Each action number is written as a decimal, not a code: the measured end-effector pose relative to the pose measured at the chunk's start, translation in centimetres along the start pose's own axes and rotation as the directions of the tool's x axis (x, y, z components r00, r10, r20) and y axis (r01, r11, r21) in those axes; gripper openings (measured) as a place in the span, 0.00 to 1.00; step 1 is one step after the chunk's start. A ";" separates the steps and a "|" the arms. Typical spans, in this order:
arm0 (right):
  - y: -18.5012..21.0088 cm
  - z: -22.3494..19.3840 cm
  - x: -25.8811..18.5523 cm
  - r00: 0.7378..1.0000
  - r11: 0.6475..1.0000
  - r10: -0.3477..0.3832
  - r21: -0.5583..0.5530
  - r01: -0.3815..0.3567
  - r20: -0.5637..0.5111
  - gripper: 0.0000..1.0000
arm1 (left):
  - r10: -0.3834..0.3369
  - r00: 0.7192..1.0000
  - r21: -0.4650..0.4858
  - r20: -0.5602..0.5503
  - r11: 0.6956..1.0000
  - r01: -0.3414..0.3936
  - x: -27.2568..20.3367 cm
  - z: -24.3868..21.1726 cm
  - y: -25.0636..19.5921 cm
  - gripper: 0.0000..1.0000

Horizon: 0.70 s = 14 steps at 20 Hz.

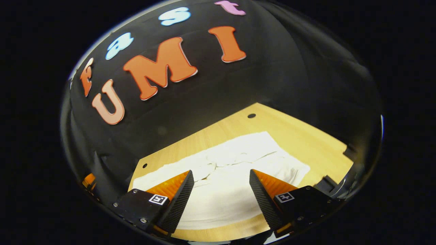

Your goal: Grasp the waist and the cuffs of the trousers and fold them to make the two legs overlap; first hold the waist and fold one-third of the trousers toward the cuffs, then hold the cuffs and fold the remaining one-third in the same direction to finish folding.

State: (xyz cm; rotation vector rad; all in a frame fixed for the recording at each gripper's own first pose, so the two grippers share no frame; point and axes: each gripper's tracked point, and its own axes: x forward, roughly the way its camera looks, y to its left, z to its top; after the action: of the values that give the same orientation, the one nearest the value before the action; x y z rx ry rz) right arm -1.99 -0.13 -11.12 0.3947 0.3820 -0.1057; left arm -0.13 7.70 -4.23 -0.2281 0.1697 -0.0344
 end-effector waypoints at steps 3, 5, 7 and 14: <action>-3.3 -2.5 0.5 0.995 0.991 -0.044 0.126 0.055 -0.089 0.99 | 0.023 1.000 -0.080 -0.017 0.997 -0.024 -0.4 -0.4 1.5 0.97; -5.3 -4.2 0.8 0.988 0.975 -0.069 0.199 0.096 -0.138 0.99 | 0.044 0.999 -0.135 -0.028 0.990 -0.048 -0.6 -1.1 2.7 0.98; -7.2 -5.9 1.0 0.977 0.951 -0.098 0.270 0.148 -0.191 0.98 | 0.063 0.997 -0.171 -0.046 0.983 -0.070 -0.7 -2.0 3.7 0.98; -12.3 -9.7 1.8 0.936 0.855 -0.171 0.427 0.296 -0.306 0.99 | 0.109 0.988 -0.340 -0.111 0.930 -0.141 -1.4 -4.9 6.7 0.99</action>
State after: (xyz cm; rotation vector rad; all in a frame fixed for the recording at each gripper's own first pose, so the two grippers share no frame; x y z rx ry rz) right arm -5.76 -7.60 -24.45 0.8464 0.6674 -0.3963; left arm -2.24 13.22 -10.21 -0.5698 0.2810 0.1141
